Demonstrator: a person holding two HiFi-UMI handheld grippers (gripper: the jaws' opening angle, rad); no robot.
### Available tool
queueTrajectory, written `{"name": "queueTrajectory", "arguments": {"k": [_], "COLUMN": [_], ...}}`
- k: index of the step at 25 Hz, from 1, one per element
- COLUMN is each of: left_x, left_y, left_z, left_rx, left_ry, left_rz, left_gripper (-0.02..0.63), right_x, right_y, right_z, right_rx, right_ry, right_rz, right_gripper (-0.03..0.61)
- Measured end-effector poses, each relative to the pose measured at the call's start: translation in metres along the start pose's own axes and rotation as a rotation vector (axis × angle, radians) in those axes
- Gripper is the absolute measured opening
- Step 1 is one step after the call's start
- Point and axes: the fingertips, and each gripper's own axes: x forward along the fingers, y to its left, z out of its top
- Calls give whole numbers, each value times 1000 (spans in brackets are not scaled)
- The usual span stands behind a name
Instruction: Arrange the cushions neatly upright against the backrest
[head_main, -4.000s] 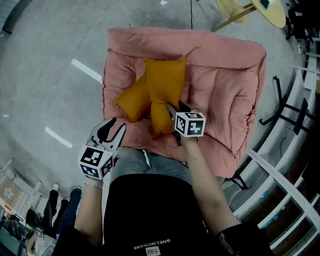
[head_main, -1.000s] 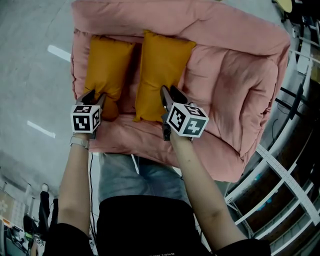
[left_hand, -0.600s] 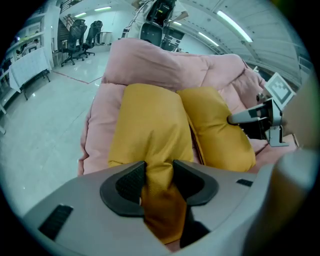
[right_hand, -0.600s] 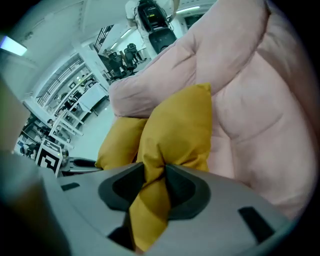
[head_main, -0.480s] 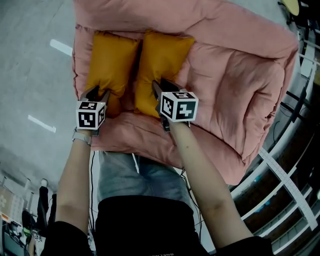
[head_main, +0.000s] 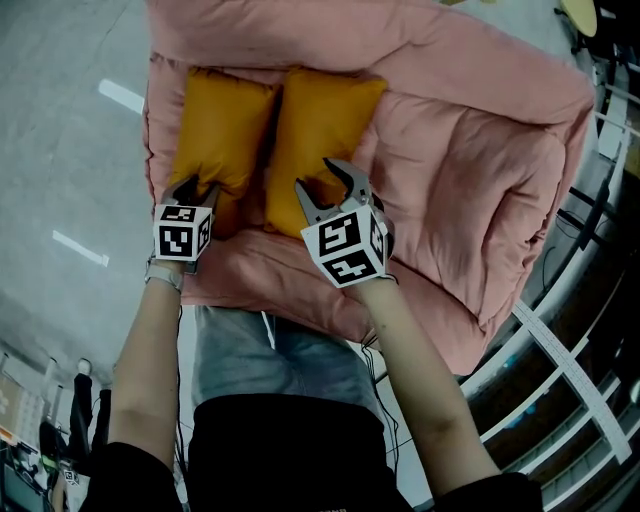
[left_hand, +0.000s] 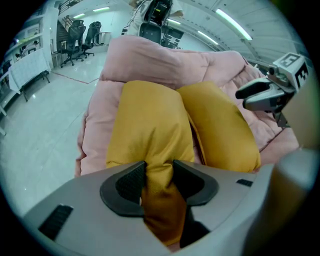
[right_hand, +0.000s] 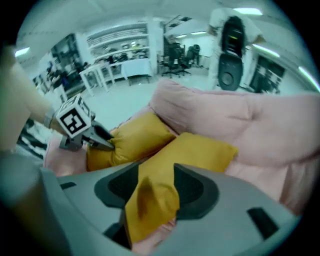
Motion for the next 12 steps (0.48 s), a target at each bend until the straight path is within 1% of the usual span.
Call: {"name": "queueTrajectory", "arguments": {"k": [2,3,5,9,12], "left_x": [1,2,3,4,6], "left_y": [-2,-2,-2,-3,-5], "left_z": [1,1,1,3,2], "left_rx": [0,0,1,3,4], "left_ry": [-6,-8,-9,-2,2], "left_rz": [-3,-4,-4,-5,-9], "left_gripper": [189,189,189,189,189], "right_x": [12,20,37,61,78], "right_y": [3,3,3,8,12], "right_z": [-2,-6,-11,-10,-11], "right_rx": [-149,-197,-256,-276,-255], "right_ry": [68,108,163,157,151], "right_rz": [15,22,25,31,57], "right_gripper": [254,278,282,281,274]}}
